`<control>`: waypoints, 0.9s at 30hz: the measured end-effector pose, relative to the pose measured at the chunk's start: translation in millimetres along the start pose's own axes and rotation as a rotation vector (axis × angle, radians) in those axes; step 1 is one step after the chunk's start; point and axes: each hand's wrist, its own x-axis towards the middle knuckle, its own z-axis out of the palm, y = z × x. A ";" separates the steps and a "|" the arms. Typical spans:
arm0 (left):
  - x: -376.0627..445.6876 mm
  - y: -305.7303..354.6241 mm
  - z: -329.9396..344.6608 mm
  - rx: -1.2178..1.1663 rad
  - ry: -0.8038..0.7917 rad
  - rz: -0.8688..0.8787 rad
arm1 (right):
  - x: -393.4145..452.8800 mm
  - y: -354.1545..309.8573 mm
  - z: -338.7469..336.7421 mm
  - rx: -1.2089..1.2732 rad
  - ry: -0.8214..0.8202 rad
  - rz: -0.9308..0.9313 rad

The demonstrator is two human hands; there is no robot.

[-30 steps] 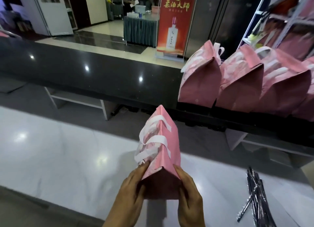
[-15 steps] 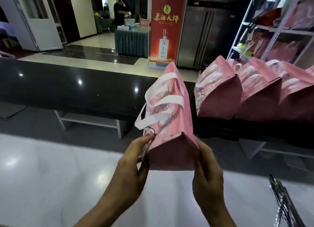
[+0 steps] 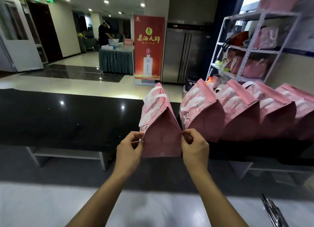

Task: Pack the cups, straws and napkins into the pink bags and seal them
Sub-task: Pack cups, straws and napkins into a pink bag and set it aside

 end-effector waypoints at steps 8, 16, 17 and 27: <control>75.0 -13.2 29.8 0.083 0.025 -0.033 | 45.3 25.1 37.1 -0.023 -0.075 0.106; 101.0 -22.5 47.5 0.098 0.038 -0.038 | 64.9 49.8 47.6 -0.072 -0.124 0.089; 102.9 -22.5 49.6 0.097 0.043 -0.036 | 67.7 51.6 47.4 -0.081 -0.136 0.082; 110.7 -22.5 64.8 0.068 0.051 -0.003 | 91.0 62.7 48.3 -0.126 -0.185 0.063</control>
